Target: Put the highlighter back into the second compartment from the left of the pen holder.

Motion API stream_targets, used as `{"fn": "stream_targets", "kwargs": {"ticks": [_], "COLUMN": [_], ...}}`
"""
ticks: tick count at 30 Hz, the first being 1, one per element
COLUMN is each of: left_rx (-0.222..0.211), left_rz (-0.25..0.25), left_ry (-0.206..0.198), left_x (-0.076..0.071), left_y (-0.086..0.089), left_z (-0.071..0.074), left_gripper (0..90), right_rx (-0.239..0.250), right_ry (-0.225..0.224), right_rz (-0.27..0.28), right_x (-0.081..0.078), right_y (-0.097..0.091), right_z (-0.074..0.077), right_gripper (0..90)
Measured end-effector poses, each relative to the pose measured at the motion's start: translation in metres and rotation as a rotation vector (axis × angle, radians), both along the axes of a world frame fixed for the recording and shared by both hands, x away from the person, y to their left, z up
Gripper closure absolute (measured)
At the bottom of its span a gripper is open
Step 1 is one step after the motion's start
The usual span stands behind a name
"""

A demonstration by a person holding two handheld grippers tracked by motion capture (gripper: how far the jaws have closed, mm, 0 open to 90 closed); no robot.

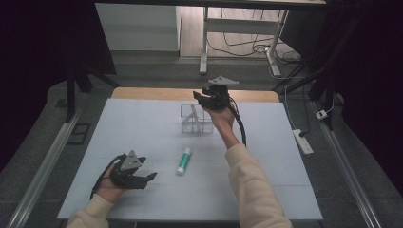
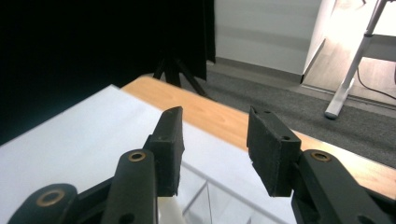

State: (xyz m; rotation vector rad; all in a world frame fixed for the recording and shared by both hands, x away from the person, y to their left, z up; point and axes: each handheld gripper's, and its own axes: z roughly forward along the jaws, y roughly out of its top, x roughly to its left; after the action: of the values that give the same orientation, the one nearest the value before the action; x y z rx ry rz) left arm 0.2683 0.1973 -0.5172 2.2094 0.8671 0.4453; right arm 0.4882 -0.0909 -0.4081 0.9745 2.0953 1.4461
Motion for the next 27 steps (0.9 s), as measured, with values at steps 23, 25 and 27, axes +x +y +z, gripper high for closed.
{"fn": "stream_targets", "kwargs": {"ticks": [23,25,27], "left_rx": [-0.005,-0.004,-0.005], "left_rz": [0.017,0.019,0.021], "left_ry": [0.002,0.001,0.001], "left_x": [0.001,0.001,0.001], "left_y": [0.0,0.0,0.001], "left_z": [0.001,0.001,0.001], "left_gripper": [28.4,28.5,28.5], "right_rx": [-0.053,-0.056,-0.067], "right_ry": [0.042,0.048,0.052], "right_rz": [0.091,0.099,0.107], "right_x": [-0.056,-0.062,-0.068], "right_y": [-0.058,-0.064,-0.07], "right_z": [-0.015,-0.017,-0.018], "right_gripper": [55.0,54.7,54.5]}}
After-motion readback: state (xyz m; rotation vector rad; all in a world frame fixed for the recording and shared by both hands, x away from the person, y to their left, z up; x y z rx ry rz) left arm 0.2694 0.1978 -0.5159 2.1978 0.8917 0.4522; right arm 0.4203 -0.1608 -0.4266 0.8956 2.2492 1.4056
